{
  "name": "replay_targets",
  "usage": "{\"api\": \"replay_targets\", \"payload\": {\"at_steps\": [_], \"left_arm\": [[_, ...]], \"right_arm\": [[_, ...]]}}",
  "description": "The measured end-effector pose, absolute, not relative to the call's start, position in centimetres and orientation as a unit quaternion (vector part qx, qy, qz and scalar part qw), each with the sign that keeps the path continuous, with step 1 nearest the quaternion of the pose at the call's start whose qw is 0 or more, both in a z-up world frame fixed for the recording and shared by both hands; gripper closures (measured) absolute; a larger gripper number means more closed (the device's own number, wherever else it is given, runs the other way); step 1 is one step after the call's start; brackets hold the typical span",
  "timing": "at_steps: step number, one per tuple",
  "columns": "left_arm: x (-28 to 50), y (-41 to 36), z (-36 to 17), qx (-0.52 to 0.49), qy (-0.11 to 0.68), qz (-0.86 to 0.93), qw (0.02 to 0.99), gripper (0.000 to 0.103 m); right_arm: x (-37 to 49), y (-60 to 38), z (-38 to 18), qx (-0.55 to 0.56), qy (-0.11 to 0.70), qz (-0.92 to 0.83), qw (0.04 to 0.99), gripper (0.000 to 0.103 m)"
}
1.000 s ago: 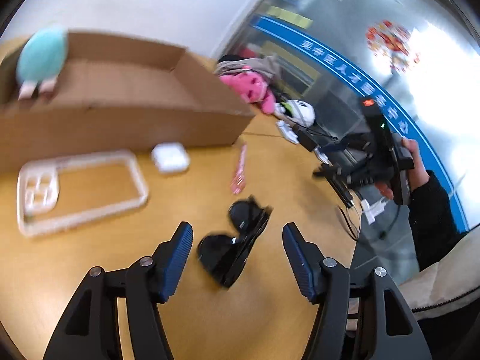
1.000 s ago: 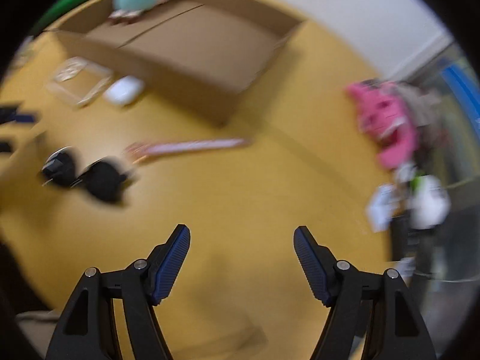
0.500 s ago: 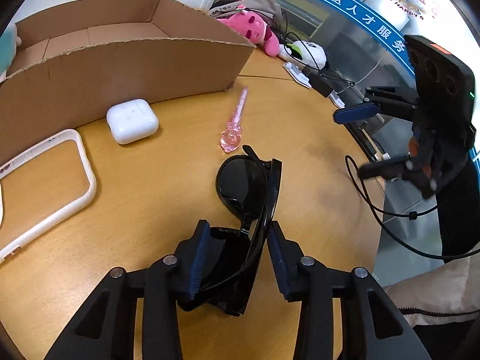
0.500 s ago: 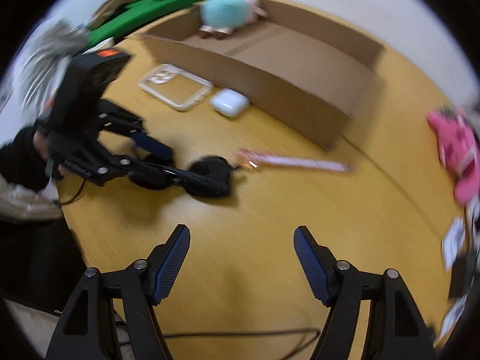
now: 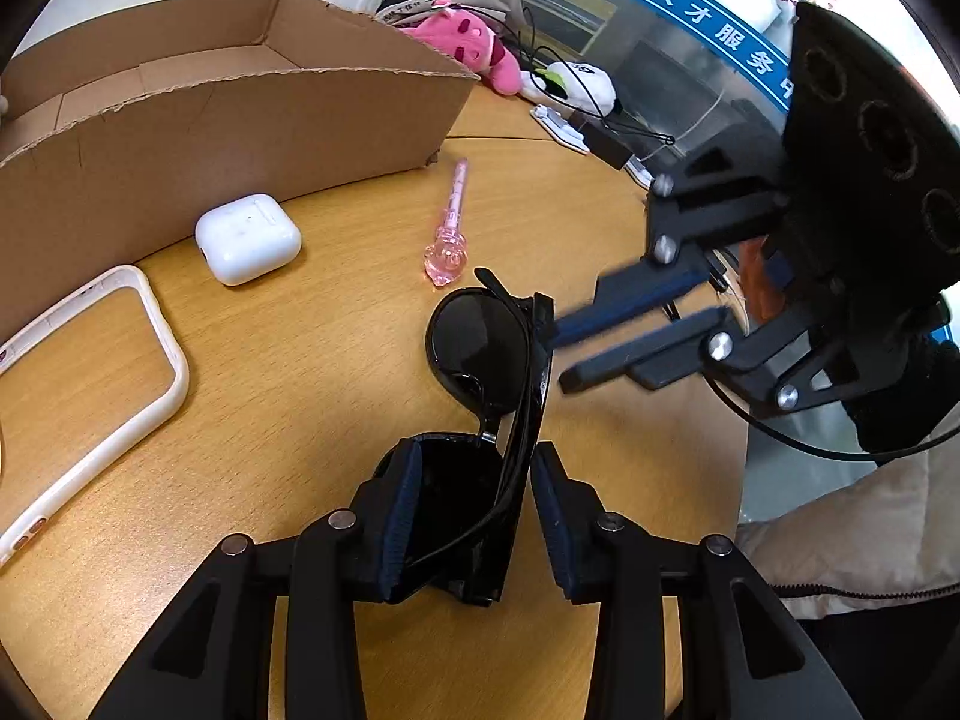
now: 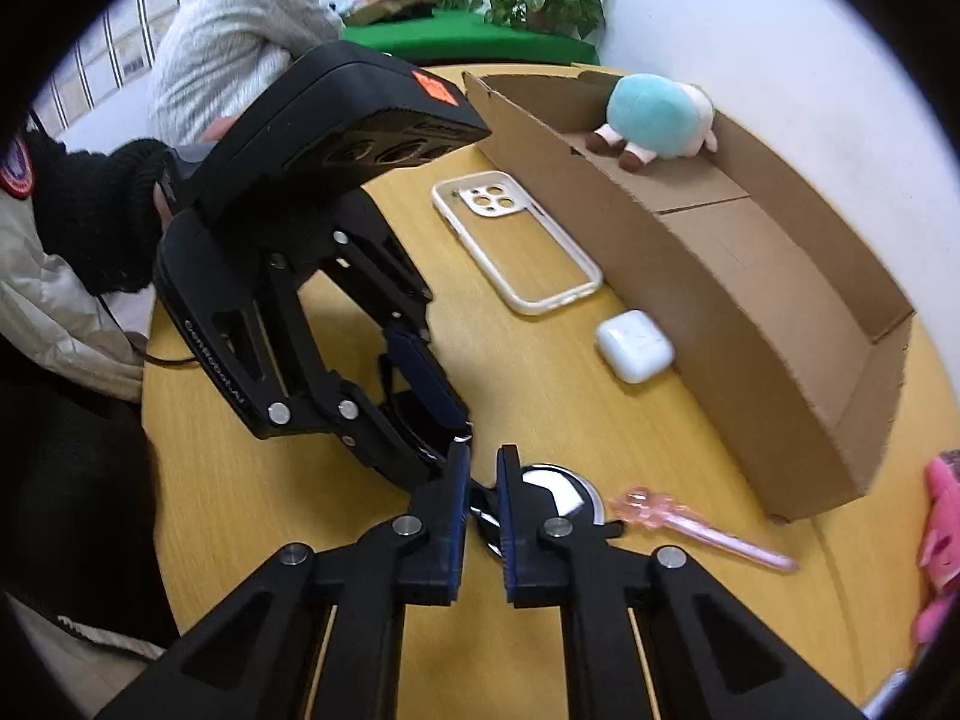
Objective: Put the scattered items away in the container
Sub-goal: 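Lift the sunglasses with the left tool while the right tool approaches them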
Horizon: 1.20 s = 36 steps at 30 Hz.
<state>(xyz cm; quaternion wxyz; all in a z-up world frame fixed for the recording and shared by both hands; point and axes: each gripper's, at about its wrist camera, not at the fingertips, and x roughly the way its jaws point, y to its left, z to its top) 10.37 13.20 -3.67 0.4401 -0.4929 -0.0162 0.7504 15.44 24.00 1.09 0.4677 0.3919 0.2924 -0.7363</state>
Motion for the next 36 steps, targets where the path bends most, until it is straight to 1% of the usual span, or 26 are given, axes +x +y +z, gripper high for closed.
{"api": "replay_targets", "payload": {"at_steps": [4,7,10,13,16,17,18,19,20,21,22,26,31,33,36], "left_arm": [[10.4,13.2,-3.7,-0.492,-0.013,0.749,0.444,0.063],[10.7,13.1,-3.3,-0.488,-0.002,0.755,0.439,0.063],[11.4,12.4,-1.7,-0.467,-0.014,0.763,0.446,0.062],[11.9,12.5,-1.5,-0.464,0.001,0.766,0.445,0.048],[11.6,13.0,-3.1,-0.488,0.018,0.757,0.434,0.048],[11.5,13.0,-3.4,-0.489,0.019,0.755,0.436,0.050],[11.5,12.8,-3.4,-0.486,0.017,0.755,0.439,0.050],[11.4,12.7,-3.3,-0.488,0.016,0.755,0.438,0.050],[11.3,12.6,-3.2,-0.488,0.018,0.756,0.436,0.051],[11.3,12.5,-3.2,-0.487,0.022,0.757,0.435,0.051],[11.3,12.3,-3.2,-0.486,0.025,0.757,0.437,0.051],[11.5,11.9,-3.0,-0.483,0.043,0.750,0.450,0.051],[12.0,12.1,-2.8,-0.473,0.088,0.740,0.470,0.051],[12.0,12.1,-2.7,-0.473,0.095,0.734,0.477,0.052],[11.9,12.0,-2.7,-0.473,0.101,0.729,0.483,0.053]], "right_arm": [[15.3,23.8,-0.8,0.421,0.276,-0.734,0.456,0.099],[15.1,24.1,-0.8,0.424,0.253,-0.741,0.454,0.099],[15.2,24.3,-0.9,0.426,0.244,-0.746,0.450,0.099],[15.1,24.5,-0.8,0.429,0.234,-0.749,0.447,0.099],[15.3,24.7,-0.7,0.430,0.223,-0.753,0.447,0.097],[15.4,24.8,-0.4,0.428,0.221,-0.753,0.448,0.095],[15.6,25.2,0.0,0.425,0.219,-0.754,0.451,0.087],[15.7,25.5,0.3,0.421,0.219,-0.756,0.451,0.071],[16.0,26.0,0.7,0.415,0.221,-0.760,0.449,0.061],[16.2,26.5,1.1,0.409,0.228,-0.763,0.445,0.046],[16.3,26.7,1.2,0.405,0.236,-0.766,0.441,0.043],[16.4,27.0,1.2,0.391,0.268,-0.765,0.436,0.043],[17.0,24.5,0.5,0.367,0.329,-0.735,0.465,0.043],[17.2,23.4,-0.1,0.364,0.352,-0.721,0.474,0.045],[16.8,23.3,-0.2,0.371,0.336,-0.724,0.474,0.045]]}}
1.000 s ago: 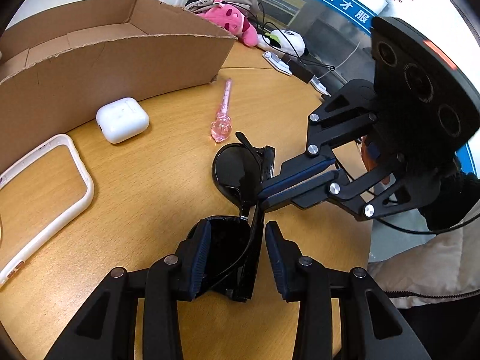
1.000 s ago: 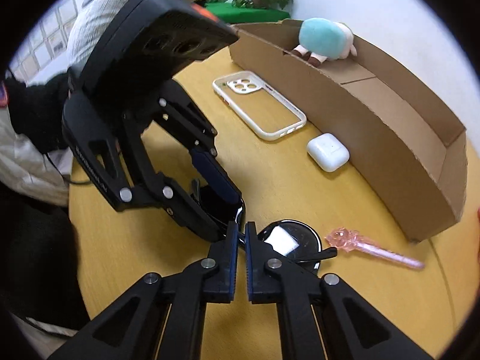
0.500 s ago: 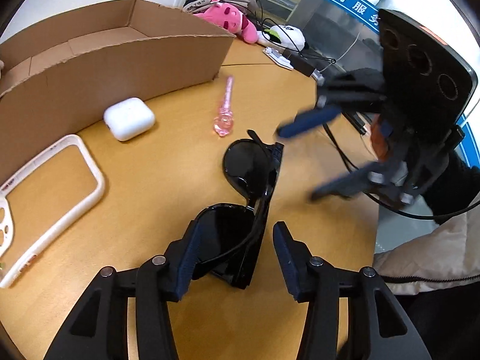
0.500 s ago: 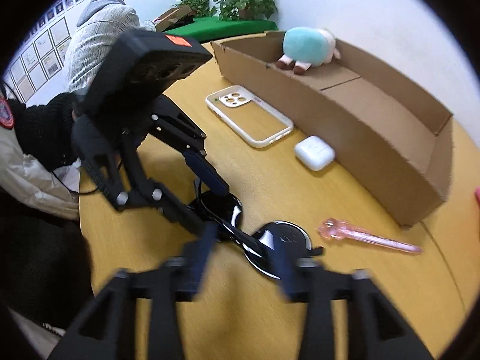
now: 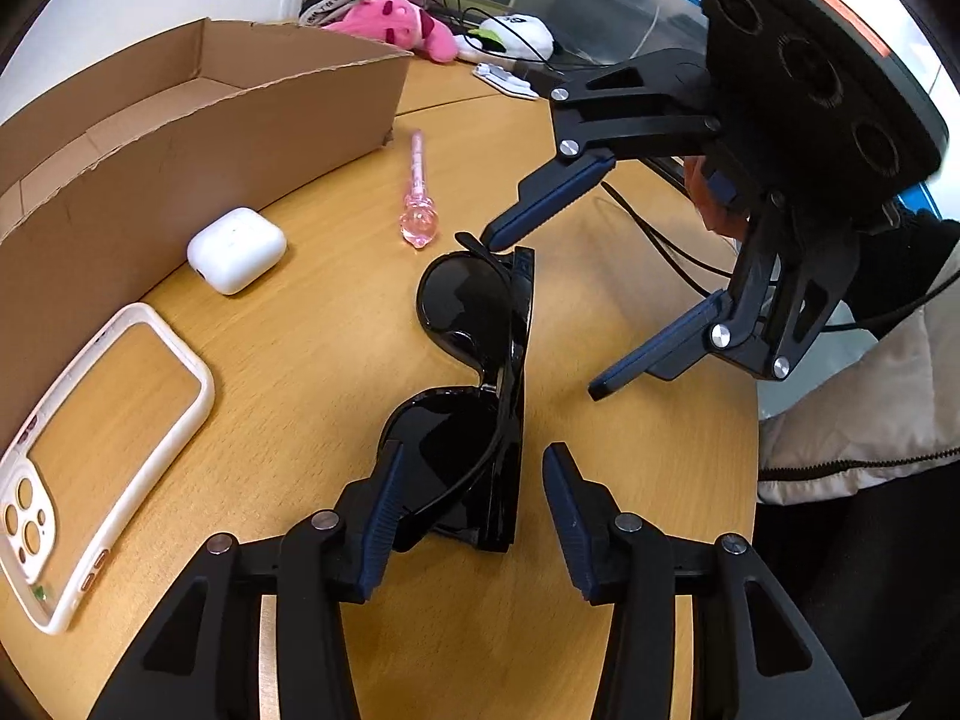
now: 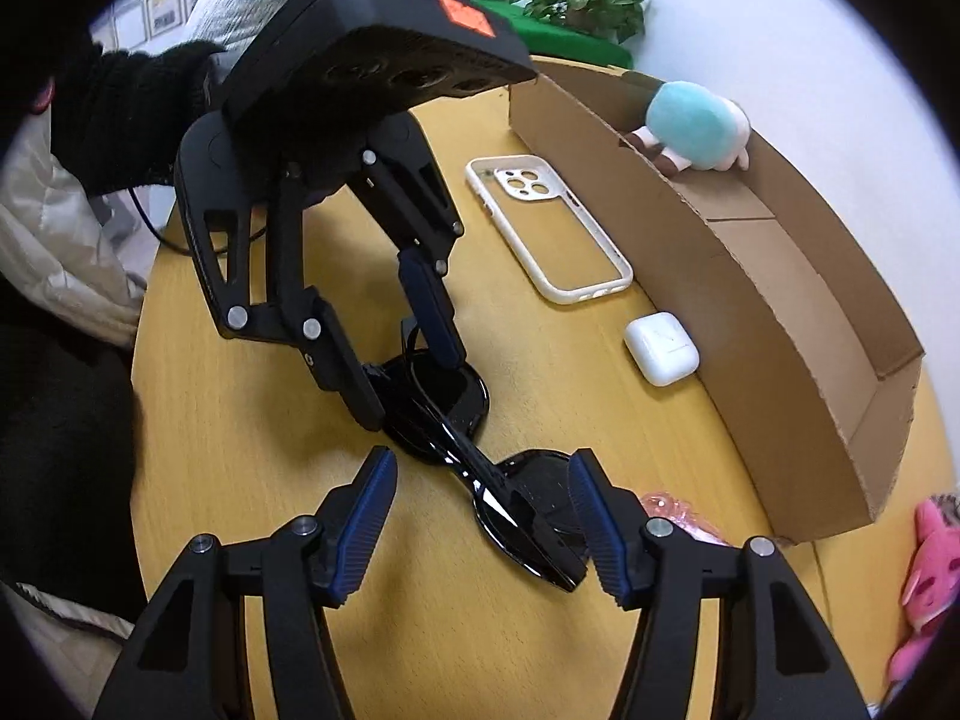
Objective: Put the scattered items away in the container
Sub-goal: 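Lift the sunglasses with the left tool while the right tool approaches them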
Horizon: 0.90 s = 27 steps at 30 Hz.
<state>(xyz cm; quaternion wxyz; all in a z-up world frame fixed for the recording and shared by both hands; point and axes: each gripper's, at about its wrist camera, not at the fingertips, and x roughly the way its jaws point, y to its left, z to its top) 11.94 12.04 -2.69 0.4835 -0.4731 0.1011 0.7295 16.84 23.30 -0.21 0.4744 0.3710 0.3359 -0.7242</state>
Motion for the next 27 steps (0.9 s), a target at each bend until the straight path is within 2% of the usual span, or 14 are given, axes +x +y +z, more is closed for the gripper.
{"api": "replay_targets", "payload": {"at_steps": [4,7,9,11,12,18,20,22,25,27], "left_arm": [[12.2,12.3,-2.6,-0.473,0.109,0.726,0.487,0.053],[11.6,12.3,-2.6,-0.475,0.099,0.733,0.477,0.053],[11.3,12.4,-2.5,-0.473,0.096,0.737,0.473,0.048],[11.2,12.9,-2.4,-0.473,0.108,0.735,0.474,0.037],[11.2,13.3,-2.5,-0.476,0.123,0.732,0.472,0.036],[11.2,14.5,-2.4,-0.477,0.161,0.724,0.472,0.039],[10.9,14.3,-2.4,-0.481,0.163,0.726,0.464,0.057],[10.6,14.1,-2.3,-0.488,0.157,0.720,0.468,0.058],[10.7,13.7,-2.3,-0.480,0.170,0.725,0.464,0.055],[10.5,13.2,-2.0,-0.472,0.165,0.733,0.462,0.038]], "right_arm": [[15.9,25.0,0.2,0.405,0.242,-0.763,0.443,0.045],[15.2,27.3,-0.7,0.446,0.131,-0.788,0.402,0.045],[15.4,29.1,-1.4,0.462,0.055,-0.799,0.381,0.045],[15.7,30.3,-1.8,0.472,0.005,-0.807,0.356,0.045],[15.9,30.6,-1.9,0.472,-0.008,-0.810,0.347,0.045],[16.4,30.7,-2.5,0.477,-0.022,-0.815,0.329,0.044],[16.5,30.6,-2.7,0.479,-0.014,-0.813,0.332,0.044],[16.6,30.7,-2.7,0.483,-0.009,-0.809,0.334,0.043],[16.3,30.6,-3.1,0.488,-0.003,-0.805,0.338,0.043],[16.2,30.6,-3.0,0.484,0.007,-0.806,0.341,0.043]]}}
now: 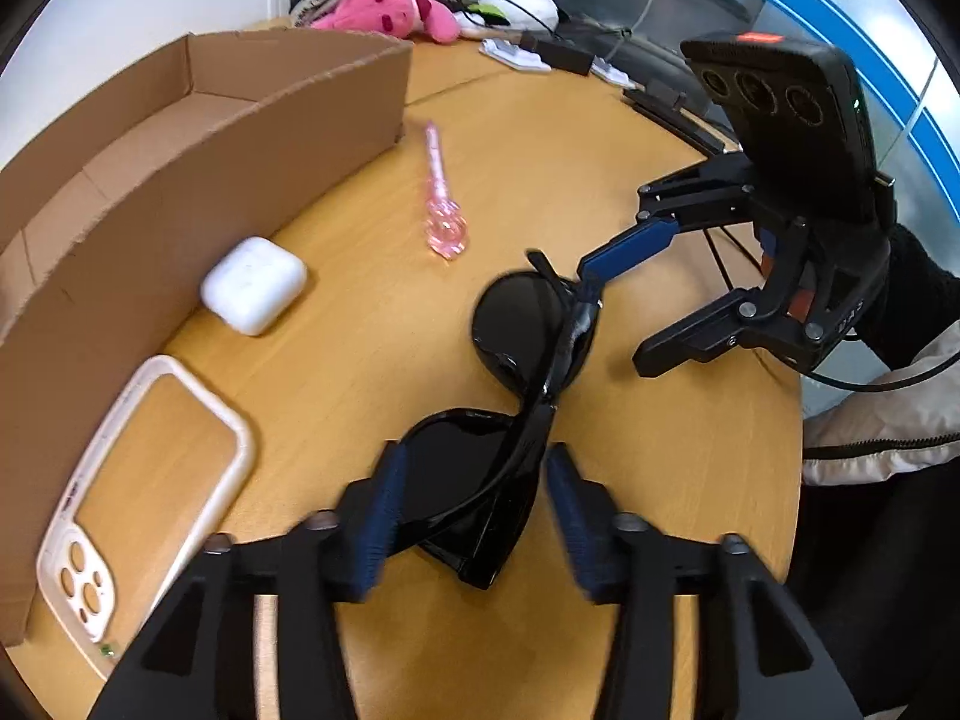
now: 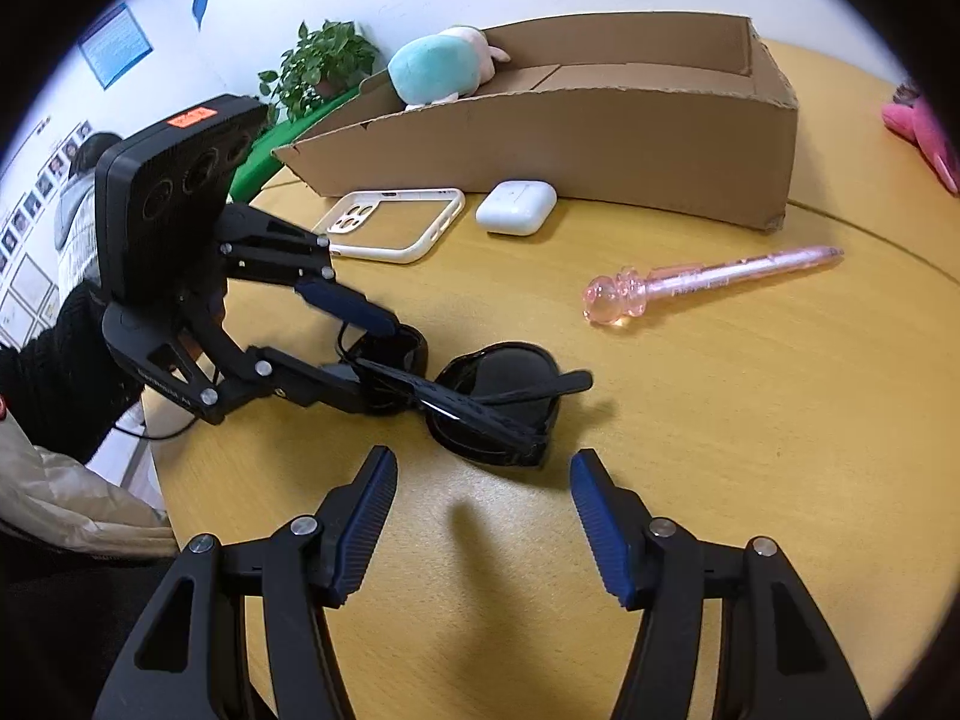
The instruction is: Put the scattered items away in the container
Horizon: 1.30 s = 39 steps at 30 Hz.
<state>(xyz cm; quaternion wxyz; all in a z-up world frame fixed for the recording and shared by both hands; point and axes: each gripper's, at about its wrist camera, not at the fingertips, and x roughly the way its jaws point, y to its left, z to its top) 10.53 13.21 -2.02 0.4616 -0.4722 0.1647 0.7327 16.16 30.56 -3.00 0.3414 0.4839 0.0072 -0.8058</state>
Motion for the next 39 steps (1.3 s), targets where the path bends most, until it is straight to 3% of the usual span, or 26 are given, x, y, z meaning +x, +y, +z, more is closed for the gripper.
{"api": "replay_targets", "payload": {"at_steps": [2,10,12,13,14,18,21,22,24,35,37,39], "left_arm": [[10.3,12.8,-1.7,-0.462,0.155,0.742,0.461,0.013],[10.3,14.1,-3.3,-0.464,0.197,0.723,0.472,0.013],[10.6,14.3,-3.1,-0.462,0.206,0.721,0.474,0.019],[10.5,14.3,-2.9,-0.459,0.209,0.725,0.469,0.035],[10.4,14.2,-2.8,-0.460,0.207,0.726,0.466,0.046],[10.5,13.8,-2.7,-0.467,0.202,0.726,0.463,0.047],[10.8,13.5,-2.5,-0.469,0.185,0.725,0.469,0.056],[10.9,13.4,-2.3,-0.471,0.175,0.720,0.478,0.086],[11.0,13.6,-2.1,-0.472,0.180,0.723,0.471,0.085],[10.8,12.4,-1.8,-0.467,0.171,0.730,0.468,0.090],[10.7,12.4,-1.4,-0.464,0.158,0.731,0.474,0.093],[10.6,12.3,-0.8,-0.457,0.151,0.738,0.473,0.094]], "right_arm": [[15.9,30.7,-2.8,0.481,0.007,-0.806,0.344,0.043],[15.0,29.4,-3.9,0.492,0.020,-0.791,0.363,0.043],[15.0,29.3,-3.9,0.488,0.017,-0.793,0.365,0.043],[15.0,29.3,-4.0,0.488,0.012,-0.792,0.366,0.045],[14.9,29.4,-4.0,0.487,0.007,-0.793,0.365,0.049],[14.6,29.5,-4.1,0.487,0.011,-0.802,0.347,0.073],[14.6,29.5,-3.9,0.480,0.006,-0.805,0.349,0.074],[14.5,29.4,-3.8,0.478,0.004,-0.806,0.350,0.077],[14.5,29.3,-3.3,0.470,0.000,-0.808,0.355,0.084],[12.7,28.1,-2.4,0.470,-0.007,-0.804,0.365,0.084],[12.3,28.2,-2.3,0.468,-0.024,-0.801,0.371,0.092],[12.0,28.1,-2.0,0.467,-0.036,-0.800,0.375,0.092]]}}
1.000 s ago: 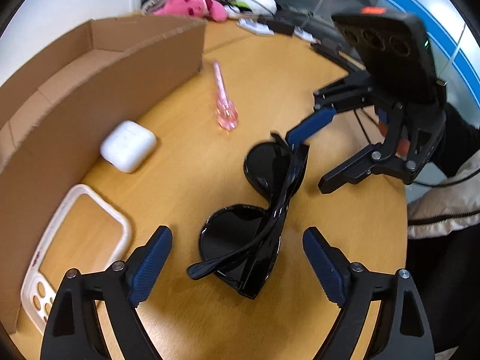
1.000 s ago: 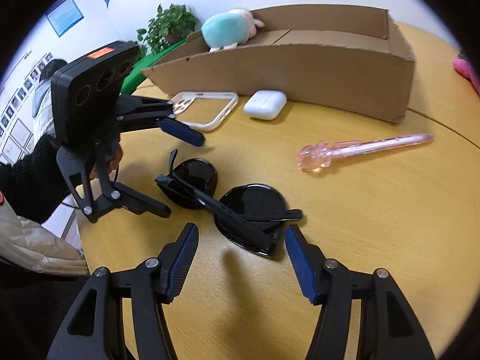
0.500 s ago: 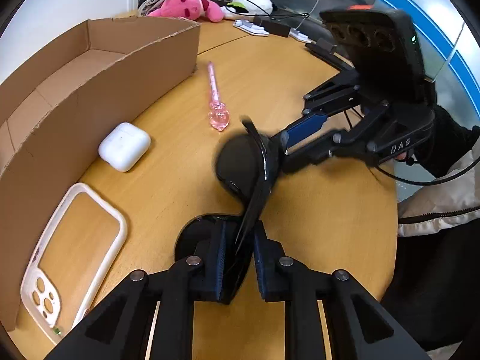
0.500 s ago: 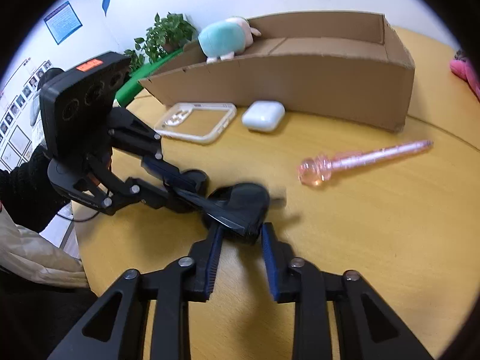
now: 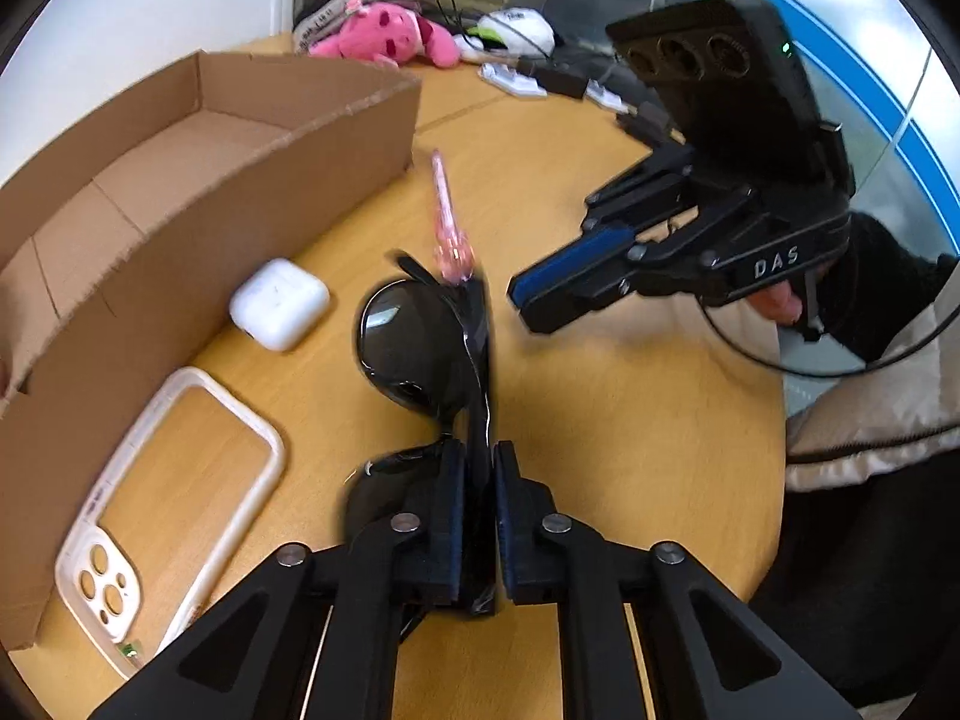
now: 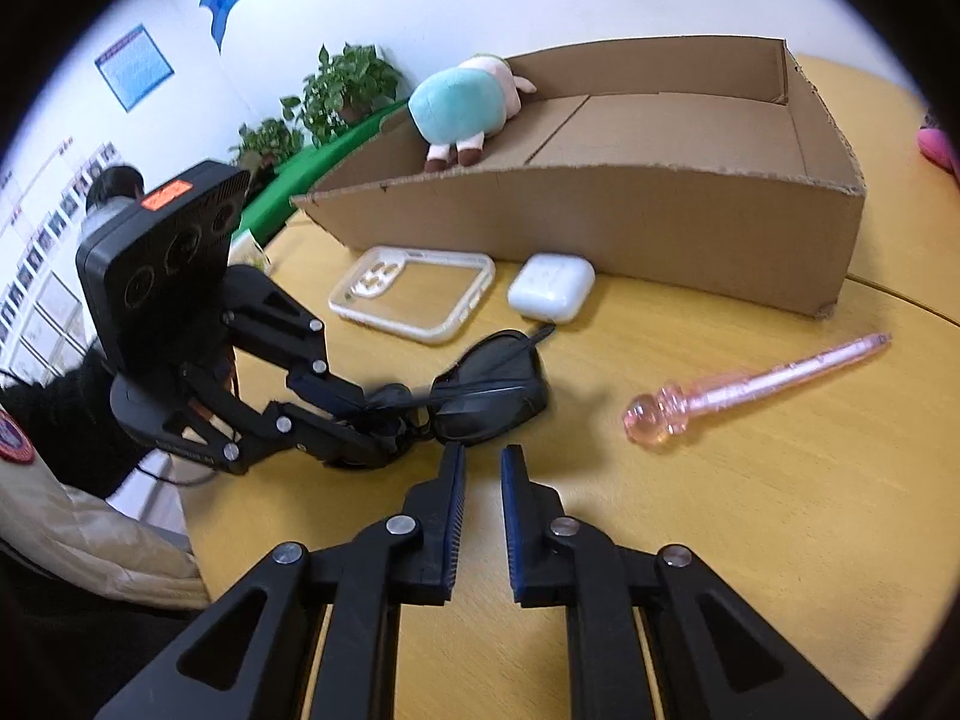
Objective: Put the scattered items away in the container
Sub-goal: 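Carry the sunglasses with the left tool over the box and lower them inside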
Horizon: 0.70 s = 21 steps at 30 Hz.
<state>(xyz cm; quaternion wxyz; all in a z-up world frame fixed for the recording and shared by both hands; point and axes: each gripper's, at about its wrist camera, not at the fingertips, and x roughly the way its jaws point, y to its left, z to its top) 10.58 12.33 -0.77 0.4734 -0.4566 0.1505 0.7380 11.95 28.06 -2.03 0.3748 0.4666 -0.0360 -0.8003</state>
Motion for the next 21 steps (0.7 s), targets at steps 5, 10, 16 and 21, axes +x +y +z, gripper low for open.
{"api": "replay_targets", "payload": {"at_steps": [5,10,16,21], "left_arm": [[10.3,12.5,0.5,-0.446,0.138,0.752,0.465,0.094],[10.6,11.8,1.2,-0.440,0.112,0.767,0.454,0.094],[10.8,11.6,3.3,-0.419,0.088,0.788,0.443,0.094],[10.6,11.3,5.0,-0.399,0.076,0.799,0.443,0.094]], "right_arm": [[10.4,27.6,-2.0,0.482,-0.090,-0.778,0.394,0.085],[9.8,27.8,-2.5,0.492,-0.177,-0.751,0.403,0.053],[8.7,29.4,-3.6,0.481,-0.331,-0.707,0.399,0.045],[7.4,29.0,-1.6,0.438,-0.359,-0.714,0.412,0.060]]}}
